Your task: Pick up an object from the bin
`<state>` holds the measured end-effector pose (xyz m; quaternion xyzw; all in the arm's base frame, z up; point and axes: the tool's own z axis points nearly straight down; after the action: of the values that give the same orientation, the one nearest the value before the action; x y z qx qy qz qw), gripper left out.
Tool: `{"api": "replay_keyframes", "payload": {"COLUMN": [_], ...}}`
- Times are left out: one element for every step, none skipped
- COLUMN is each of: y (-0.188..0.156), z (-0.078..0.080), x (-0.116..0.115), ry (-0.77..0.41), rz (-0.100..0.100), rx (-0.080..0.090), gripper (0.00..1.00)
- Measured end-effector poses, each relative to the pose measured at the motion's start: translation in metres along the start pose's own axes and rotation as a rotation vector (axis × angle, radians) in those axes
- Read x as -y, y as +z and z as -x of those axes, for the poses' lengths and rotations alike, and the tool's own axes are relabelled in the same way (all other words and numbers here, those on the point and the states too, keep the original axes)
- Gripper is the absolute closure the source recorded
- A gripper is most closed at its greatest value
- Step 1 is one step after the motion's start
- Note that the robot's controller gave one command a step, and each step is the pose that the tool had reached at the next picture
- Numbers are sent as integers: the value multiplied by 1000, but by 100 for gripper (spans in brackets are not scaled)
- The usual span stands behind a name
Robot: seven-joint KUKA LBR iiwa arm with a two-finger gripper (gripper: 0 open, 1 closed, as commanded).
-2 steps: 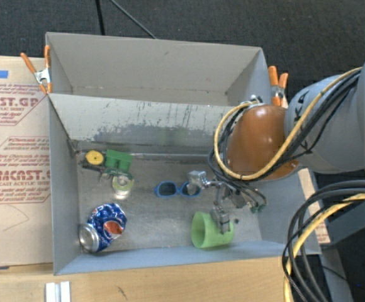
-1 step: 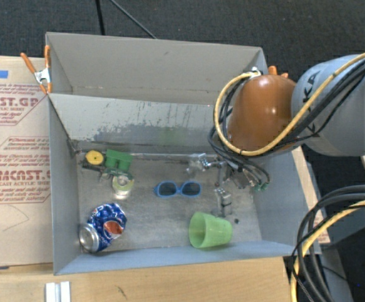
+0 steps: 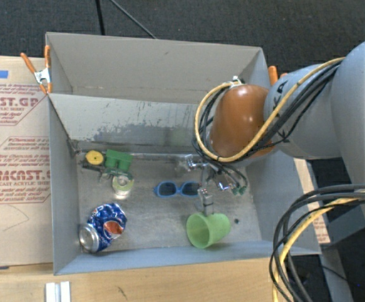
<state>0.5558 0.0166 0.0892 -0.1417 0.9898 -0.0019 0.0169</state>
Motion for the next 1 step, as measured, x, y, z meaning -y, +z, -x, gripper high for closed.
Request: {"api": "replay_keyframes", "payload": {"y": [6], "z": [-6], "x": [-2], "ry": [1], "rz": [7], "rx": [-23], "gripper": [100]}}
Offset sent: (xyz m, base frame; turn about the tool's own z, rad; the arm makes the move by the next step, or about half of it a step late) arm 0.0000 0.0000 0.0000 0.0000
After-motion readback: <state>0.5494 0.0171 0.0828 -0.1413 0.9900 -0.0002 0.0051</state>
